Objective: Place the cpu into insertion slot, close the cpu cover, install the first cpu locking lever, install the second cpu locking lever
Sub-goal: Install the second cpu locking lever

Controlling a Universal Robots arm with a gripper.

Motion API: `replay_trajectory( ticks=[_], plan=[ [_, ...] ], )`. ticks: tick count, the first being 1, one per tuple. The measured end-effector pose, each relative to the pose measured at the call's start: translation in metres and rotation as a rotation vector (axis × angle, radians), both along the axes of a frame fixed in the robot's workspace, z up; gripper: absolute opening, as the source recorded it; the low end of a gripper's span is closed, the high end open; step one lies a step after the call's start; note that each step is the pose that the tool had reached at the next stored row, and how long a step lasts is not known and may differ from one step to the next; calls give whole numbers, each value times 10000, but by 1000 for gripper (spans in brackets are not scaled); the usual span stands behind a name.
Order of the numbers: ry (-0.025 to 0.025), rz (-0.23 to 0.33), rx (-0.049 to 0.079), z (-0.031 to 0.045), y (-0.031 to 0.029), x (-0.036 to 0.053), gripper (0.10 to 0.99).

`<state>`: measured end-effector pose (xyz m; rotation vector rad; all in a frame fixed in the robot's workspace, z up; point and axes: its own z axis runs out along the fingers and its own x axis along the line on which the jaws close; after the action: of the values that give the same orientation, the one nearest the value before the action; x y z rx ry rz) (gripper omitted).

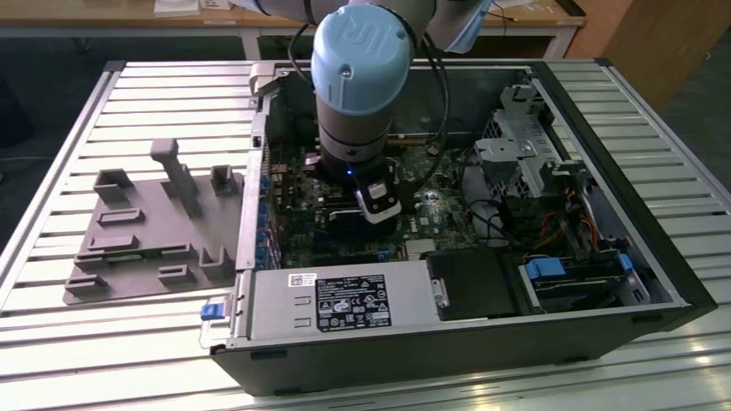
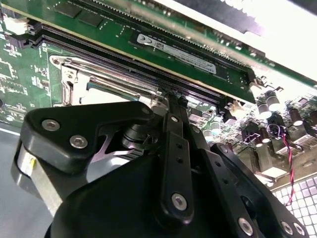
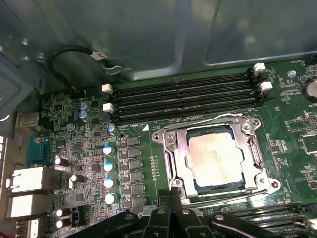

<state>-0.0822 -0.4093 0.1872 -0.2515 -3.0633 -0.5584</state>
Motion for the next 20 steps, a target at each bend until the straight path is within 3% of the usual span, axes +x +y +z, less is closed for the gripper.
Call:
replay_trajectory(
  ticks=[4, 10, 16, 20],
  plan=[
    [-1, -1, -70, -1, 2, 0, 102],
    [-4, -1, -72, 20, 3, 1, 102],
    [-6, -1, -78, 160, 2, 0, 102],
    [-34, 0, -79, 256, 2, 0, 102]
  ],
)
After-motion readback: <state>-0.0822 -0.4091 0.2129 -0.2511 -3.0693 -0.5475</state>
